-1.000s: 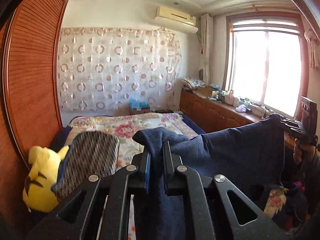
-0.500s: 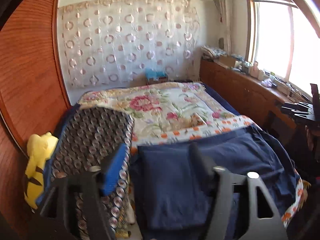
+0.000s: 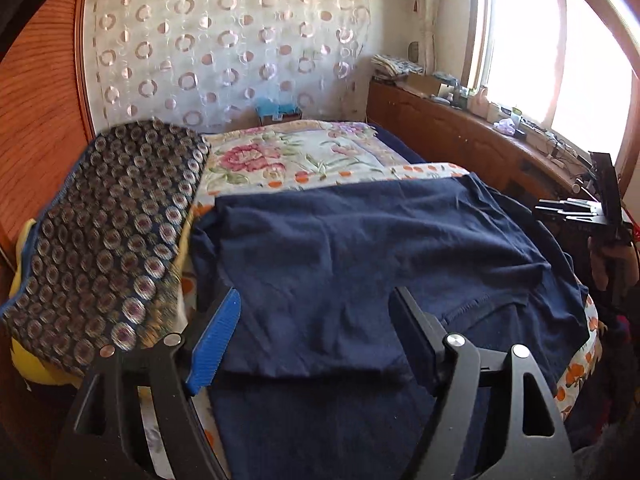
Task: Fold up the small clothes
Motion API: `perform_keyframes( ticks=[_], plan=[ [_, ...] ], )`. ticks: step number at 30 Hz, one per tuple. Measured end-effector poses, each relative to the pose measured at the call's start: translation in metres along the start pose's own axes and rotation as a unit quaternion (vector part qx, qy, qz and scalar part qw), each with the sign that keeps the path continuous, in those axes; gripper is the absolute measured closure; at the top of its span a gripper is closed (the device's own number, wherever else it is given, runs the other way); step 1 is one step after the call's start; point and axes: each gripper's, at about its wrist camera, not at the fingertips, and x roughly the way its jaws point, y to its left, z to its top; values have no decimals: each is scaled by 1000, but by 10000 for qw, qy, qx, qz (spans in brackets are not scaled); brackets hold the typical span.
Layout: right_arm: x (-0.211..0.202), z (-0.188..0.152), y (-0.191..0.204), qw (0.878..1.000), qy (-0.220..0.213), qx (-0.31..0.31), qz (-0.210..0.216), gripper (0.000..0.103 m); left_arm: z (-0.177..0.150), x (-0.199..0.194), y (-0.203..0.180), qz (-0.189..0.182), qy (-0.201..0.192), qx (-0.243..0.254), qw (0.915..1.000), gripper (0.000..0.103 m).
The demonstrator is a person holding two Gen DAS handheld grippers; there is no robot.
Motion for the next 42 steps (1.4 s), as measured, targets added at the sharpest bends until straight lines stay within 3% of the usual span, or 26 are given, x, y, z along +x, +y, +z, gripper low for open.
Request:
perform_keyframes(
  ticks=[7, 15, 18, 23, 31, 35, 40, 42],
  plan=[
    [11, -11, -28, 9985, 217, 425, 273, 58, -33, 16, -7, -174, 249, -116, 9995, 26],
    [8, -21, -39, 9970, 266, 649, 338, 57, -54, 7, 1, -274, 292, -403, 9984, 26],
    [4, -28, -39, 9974, 218, 632, 259, 57, -58, -2, 6, -201, 163, -473, 9985, 26],
    [-3, -30, -37, 9983, 179, 529, 138, 57, -70, 0, 11, -32, 366, -433, 9984, 26],
    [8, -27, -26, 9965, 224, 700, 395, 57, -60, -1, 12, -120, 313, -478, 9983, 26],
    [19, -23, -26, 9956, 331, 829, 290, 57, -39, 5, 22, 147, 293, -654, 9973, 29],
    [27, -21, -24, 9958, 443, 793, 67, 57, -23, 27, 45, 435, 524, -822, 9943, 40],
    [26, -20, -21, 9964, 475, 707, -9, 57, -22, 36, 49, 327, 645, -880, 9935, 49]
  ],
)
